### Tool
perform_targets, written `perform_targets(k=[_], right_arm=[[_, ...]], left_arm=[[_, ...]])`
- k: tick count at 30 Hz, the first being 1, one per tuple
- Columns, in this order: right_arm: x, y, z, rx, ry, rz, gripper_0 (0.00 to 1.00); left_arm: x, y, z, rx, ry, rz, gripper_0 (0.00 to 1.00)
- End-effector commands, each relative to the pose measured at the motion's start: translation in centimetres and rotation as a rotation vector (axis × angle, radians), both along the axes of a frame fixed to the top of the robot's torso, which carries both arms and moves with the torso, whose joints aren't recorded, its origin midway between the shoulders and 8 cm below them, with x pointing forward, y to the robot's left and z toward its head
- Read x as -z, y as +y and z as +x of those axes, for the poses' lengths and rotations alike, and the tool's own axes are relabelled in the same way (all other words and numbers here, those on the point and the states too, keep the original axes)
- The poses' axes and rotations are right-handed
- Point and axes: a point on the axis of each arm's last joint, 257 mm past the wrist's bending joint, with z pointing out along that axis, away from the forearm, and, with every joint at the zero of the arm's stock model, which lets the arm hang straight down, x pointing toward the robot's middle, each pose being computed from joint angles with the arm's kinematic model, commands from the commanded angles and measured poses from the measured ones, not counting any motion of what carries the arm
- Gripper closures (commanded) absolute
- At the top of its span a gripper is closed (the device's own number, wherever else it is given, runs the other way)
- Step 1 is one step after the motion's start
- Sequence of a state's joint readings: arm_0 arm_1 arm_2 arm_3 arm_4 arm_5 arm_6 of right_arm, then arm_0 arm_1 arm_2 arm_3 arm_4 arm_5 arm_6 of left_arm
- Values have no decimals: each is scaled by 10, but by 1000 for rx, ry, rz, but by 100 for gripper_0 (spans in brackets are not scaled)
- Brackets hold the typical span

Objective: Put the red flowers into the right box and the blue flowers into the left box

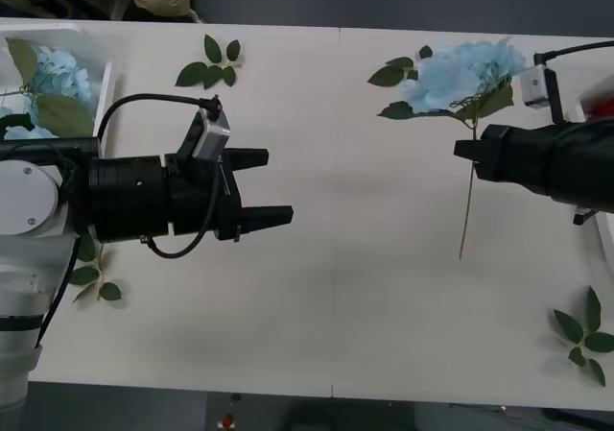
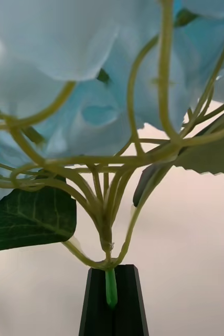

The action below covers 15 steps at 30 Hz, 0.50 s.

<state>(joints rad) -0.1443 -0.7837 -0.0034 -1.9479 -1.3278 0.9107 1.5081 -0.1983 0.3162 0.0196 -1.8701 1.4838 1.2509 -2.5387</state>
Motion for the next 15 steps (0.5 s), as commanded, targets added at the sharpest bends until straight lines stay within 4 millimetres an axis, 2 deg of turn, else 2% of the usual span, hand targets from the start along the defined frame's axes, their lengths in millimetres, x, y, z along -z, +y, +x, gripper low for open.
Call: perform_targets(k=[1,6,15], right_arm=[[-34,-5,-14,-85,-161,-4,100],[-57,-4,-29,-124,-252,103,100],[-78,10,-39,-172,-422,152,100]], left_arm=[[-14,-7,-3,23,-17,-26,0],[-11,-11,-8,54,66,-107,0],[-18,-17,-10,77,249,-194,0]])
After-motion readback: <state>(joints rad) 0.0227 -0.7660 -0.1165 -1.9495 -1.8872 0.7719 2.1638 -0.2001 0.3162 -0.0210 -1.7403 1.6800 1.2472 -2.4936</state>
